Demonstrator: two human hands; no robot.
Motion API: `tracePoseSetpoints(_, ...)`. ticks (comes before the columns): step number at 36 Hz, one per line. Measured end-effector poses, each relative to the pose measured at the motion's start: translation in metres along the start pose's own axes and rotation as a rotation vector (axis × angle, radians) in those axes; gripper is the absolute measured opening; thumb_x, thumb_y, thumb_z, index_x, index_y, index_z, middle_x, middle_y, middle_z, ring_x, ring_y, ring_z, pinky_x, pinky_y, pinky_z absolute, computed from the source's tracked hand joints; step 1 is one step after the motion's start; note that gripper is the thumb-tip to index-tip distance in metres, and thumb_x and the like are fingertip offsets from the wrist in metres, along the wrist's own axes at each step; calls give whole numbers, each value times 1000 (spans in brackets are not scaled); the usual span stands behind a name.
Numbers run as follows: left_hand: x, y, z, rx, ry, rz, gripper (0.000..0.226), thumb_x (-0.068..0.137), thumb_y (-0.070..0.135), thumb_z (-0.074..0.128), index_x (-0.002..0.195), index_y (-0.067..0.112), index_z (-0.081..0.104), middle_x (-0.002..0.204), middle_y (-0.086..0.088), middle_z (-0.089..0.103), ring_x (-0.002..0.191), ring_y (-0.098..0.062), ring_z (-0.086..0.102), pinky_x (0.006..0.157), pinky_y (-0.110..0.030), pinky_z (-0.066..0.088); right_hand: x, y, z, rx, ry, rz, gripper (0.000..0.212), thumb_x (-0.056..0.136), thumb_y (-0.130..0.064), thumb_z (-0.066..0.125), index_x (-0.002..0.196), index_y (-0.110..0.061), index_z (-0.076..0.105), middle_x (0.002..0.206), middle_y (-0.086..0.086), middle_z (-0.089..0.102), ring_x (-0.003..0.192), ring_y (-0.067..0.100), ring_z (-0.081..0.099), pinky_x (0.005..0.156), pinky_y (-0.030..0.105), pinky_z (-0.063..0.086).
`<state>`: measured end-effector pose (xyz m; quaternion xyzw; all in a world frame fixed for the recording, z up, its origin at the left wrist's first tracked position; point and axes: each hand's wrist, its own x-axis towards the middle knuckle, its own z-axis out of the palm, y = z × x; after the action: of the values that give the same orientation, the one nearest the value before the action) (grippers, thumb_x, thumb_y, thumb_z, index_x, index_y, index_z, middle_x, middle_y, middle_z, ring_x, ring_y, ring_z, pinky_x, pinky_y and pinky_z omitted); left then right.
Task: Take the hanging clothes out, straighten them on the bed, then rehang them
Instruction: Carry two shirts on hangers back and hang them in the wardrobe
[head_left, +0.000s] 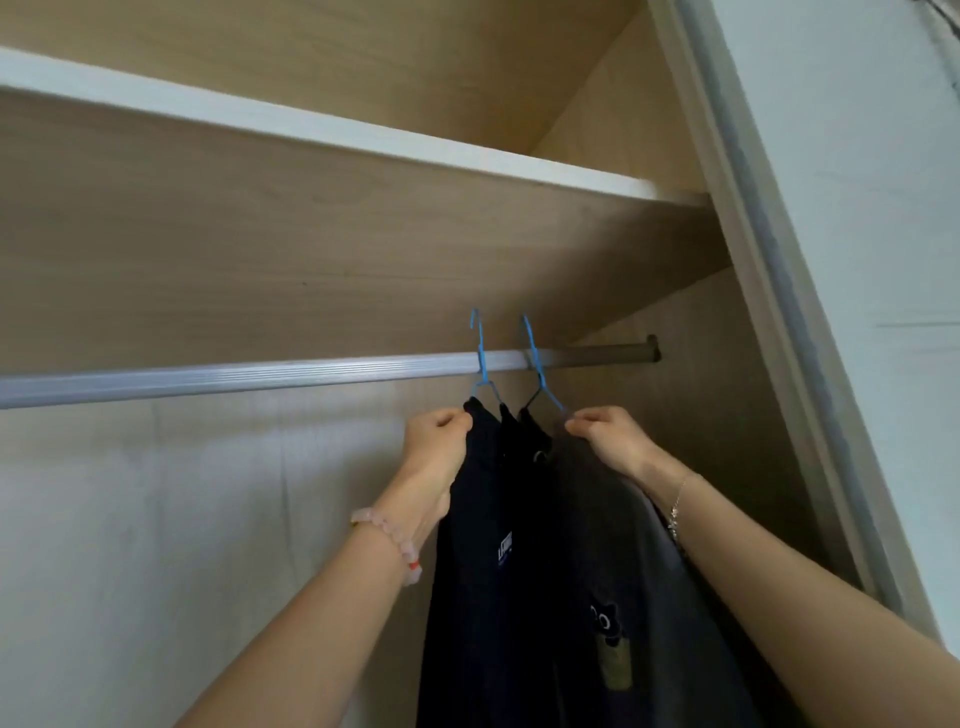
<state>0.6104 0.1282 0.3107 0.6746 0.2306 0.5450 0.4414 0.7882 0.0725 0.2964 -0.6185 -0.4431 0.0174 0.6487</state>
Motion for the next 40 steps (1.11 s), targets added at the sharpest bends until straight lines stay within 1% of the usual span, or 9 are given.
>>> tracePoseSetpoints(4,-1,-5,1,-34,-8,-9,18,90,10,52,81,10,68,82,-14,57,78,-24,52,70,-34,42,11,12,4,-11,22,23,32,100,-2,54,124,18,61,122,32,66,120,39,60,66,28,41)
tracePoseSetpoints(8,-9,-14,-8,36,-42,-36,22,91,12,52,73,14,64,85,-14,58,80,-24,54,74,-35,47,16,19,12,-18,-17,30,27,99,0,54,118,15,65,99,13,58,89,20,54,50,8,34)
tracePoseSetpoints(14,-12,-29,-17,140,-74,-109,17,91,13,54,96,12,70,98,-13,69,94,-27,65,87,-38,53,17,28,13,-78,-14,76,34,98,2,54,124,25,57,108,27,65,84,21,48,59,25,28)
tracePoseSetpoints(18,-7,-27,-22,195,-138,-164,14,90,10,55,90,13,68,88,-13,69,77,-23,65,71,-32,54,17,24,8,-65,-10,92,33,98,3,54,126,21,58,130,35,61,111,34,63,83,35,48)
tracePoseSetpoints(22,5,-29,-24,289,-184,-240,14,87,8,59,97,2,66,87,-16,66,71,-24,61,67,-28,52,23,25,5,-90,-60,90,28,98,2,55,118,20,64,99,18,61,79,25,58,58,21,45)
tracePoseSetpoints(25,15,-32,-23,320,-130,-287,9,87,6,59,88,-3,59,84,-17,60,70,-26,58,63,-29,49,26,28,3,-92,-88,112,19,98,0,56,85,7,68,80,9,59,67,18,53,66,28,40)
tracePoseSetpoints(28,30,-28,-21,282,-80,-256,15,87,4,57,74,0,53,76,-14,56,64,-24,54,55,-27,45,27,32,2,-107,-104,106,8,99,-8,58,95,-6,64,69,2,54,61,10,49,57,18,38)
tracePoseSetpoints(34,48,-2,-8,89,-20,-107,12,90,6,54,82,1,61,74,-12,58,61,-20,54,51,-23,46,21,29,1,-162,-133,105,39,102,-12,56,136,7,57,135,19,62,121,28,61,90,21,41)
tracePoseSetpoints(40,40,-10,-2,105,-34,-11,19,91,11,50,94,-1,65,84,-16,57,78,-25,54,70,-33,44,20,37,3,-159,-133,97,37,103,-11,53,136,7,57,136,19,62,129,32,58,94,22,41)
